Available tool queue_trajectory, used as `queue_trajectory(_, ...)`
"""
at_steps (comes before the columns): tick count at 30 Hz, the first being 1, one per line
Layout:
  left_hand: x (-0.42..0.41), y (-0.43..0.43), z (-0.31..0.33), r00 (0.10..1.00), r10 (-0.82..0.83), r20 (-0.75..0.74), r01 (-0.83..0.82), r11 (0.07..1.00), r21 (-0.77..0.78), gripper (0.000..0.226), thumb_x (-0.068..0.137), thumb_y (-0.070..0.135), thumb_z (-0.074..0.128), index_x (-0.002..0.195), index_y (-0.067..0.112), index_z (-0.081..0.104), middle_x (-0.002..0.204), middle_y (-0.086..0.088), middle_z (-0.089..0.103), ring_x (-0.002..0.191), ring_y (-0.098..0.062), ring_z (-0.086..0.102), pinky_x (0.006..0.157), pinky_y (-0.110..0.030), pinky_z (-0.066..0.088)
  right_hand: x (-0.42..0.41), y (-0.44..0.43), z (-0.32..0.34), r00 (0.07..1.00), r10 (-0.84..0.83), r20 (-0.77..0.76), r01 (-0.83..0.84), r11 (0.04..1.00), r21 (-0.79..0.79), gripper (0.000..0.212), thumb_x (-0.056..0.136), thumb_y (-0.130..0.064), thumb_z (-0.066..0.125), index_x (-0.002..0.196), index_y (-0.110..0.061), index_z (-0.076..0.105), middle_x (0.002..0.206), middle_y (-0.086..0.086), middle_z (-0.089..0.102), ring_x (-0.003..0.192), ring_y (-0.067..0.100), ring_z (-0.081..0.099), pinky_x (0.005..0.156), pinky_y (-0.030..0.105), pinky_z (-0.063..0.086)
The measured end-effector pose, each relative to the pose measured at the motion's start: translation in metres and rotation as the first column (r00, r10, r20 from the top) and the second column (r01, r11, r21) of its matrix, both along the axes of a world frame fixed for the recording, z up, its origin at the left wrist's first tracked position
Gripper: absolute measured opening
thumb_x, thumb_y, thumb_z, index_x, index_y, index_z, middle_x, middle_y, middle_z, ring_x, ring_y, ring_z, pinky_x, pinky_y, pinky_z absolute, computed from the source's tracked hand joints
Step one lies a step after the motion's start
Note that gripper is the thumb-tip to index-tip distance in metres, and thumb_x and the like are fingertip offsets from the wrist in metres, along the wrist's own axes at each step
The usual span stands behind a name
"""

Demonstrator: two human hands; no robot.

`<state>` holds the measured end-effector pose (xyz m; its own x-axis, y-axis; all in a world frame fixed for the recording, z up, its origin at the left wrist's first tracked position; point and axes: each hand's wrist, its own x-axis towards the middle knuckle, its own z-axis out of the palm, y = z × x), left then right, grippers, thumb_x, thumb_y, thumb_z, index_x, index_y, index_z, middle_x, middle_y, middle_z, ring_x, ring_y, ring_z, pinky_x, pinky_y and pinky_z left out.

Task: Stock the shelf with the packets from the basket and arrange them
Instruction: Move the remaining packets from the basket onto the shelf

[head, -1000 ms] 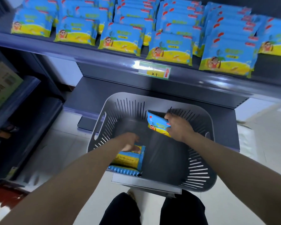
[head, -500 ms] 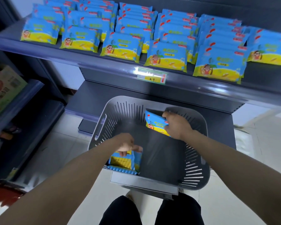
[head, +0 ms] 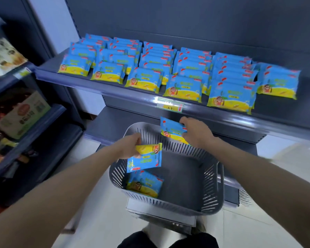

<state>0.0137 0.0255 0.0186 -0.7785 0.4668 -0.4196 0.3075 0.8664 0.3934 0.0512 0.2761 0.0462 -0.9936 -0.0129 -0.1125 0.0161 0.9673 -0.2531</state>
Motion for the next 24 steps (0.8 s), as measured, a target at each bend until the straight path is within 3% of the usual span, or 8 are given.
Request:
queue_trajectory(3,-0.005,0.011,0.024,0.998,-0.069,-0.011,0.069,0.997,0.027,0.041,0.075,0.018,0.074,0.11,0.01,0.056,0.096,-0.004,0.057,0.083,-0.02,0.052,0.068,-0.026,0.038,0.0,0.004,0.027,0.997,0.017,-0.075,-0.016,1.0,0.012,0.033,0.089,-0.014,0.052,0.121,-0.014,0.047,0.114,0.01,0.055,0.097,0.033,0.056,0.073,0.039,0.044)
queue_trajectory(7,-0.011,0.034,0.057,0.991,-0.133,-0.027,0.135,0.984,0.119,0.024,0.072,0.014,0.075,0.093,0.01,0.065,0.084,-0.003,0.061,0.076,-0.018,0.054,0.061,-0.024,0.037,0.003,0.016,0.064,0.986,0.006,-0.169,-0.004,1.0,0.009,0.036,0.09,-0.02,0.058,0.124,-0.015,0.048,0.117,0.011,0.056,0.099,0.032,0.056,0.075,0.037,0.044)
queue_trajectory(11,-0.012,0.062,0.091,0.992,-0.124,-0.026,0.126,0.949,0.29,0.024,0.072,0.013,0.078,0.091,0.011,0.065,0.081,-0.002,0.06,0.073,-0.015,0.052,0.062,-0.024,0.038,0.009,0.037,0.098,0.968,-0.049,-0.245,0.044,0.999,-0.024,0.042,0.088,-0.018,0.063,0.128,-0.016,0.051,0.127,0.01,0.056,0.112,0.033,0.054,0.089,0.041,0.047)
queue_trajectory(16,-0.017,0.103,0.134,0.994,-0.088,-0.066,0.109,0.877,0.468,0.029,0.07,0.015,0.081,0.091,0.017,0.062,0.069,0.007,0.052,0.059,-0.004,0.048,0.055,-0.016,0.037,0.016,0.077,0.138,0.916,-0.186,-0.355,0.166,0.982,-0.086,0.043,0.082,-0.015,0.066,0.124,-0.017,0.057,0.118,0.011,0.059,0.108,0.031,0.056,0.088,0.036,0.046)
queue_trajectory(20,-0.019,0.143,0.164,0.989,-0.144,-0.026,0.13,0.777,0.616,0.021,0.07,0.005,0.079,0.069,0.006,0.058,0.062,0.003,0.051,0.06,0.002,0.048,0.061,-0.015,0.039,0.025,0.127,0.164,0.862,-0.299,-0.409,0.276,0.954,-0.116,0.046,0.082,-0.012,0.064,0.127,-0.018,0.057,0.12,0.011,0.057,0.106,0.03,0.056,0.089,0.033,0.044)
queue_trajectory(22,-0.021,0.165,0.175,0.983,-0.184,-0.025,0.155,0.741,0.654,0.017,0.07,0.003,0.079,0.07,0.009,0.062,0.07,0.002,0.059,0.069,-0.004,0.052,0.065,-0.021,0.042,0.03,0.156,0.173,0.822,-0.361,-0.441,0.354,0.93,-0.101,0.044,0.082,-0.01,0.063,0.125,-0.02,0.058,0.113,0.011,0.055,0.1,0.03,0.058,0.084,0.032,0.043)
queue_trajectory(24,-0.023,0.188,0.184,0.975,-0.218,-0.051,0.195,0.717,0.669,0.018,0.069,0.008,0.08,0.074,0.004,0.063,0.072,0.0,0.058,0.067,-0.009,0.049,0.065,-0.027,0.04,0.036,0.19,0.176,0.791,-0.413,-0.451,0.429,0.9,-0.074,0.041,0.083,-0.011,0.063,0.123,-0.02,0.059,0.113,0.012,0.053,0.1,0.031,0.058,0.087,0.035,0.044)
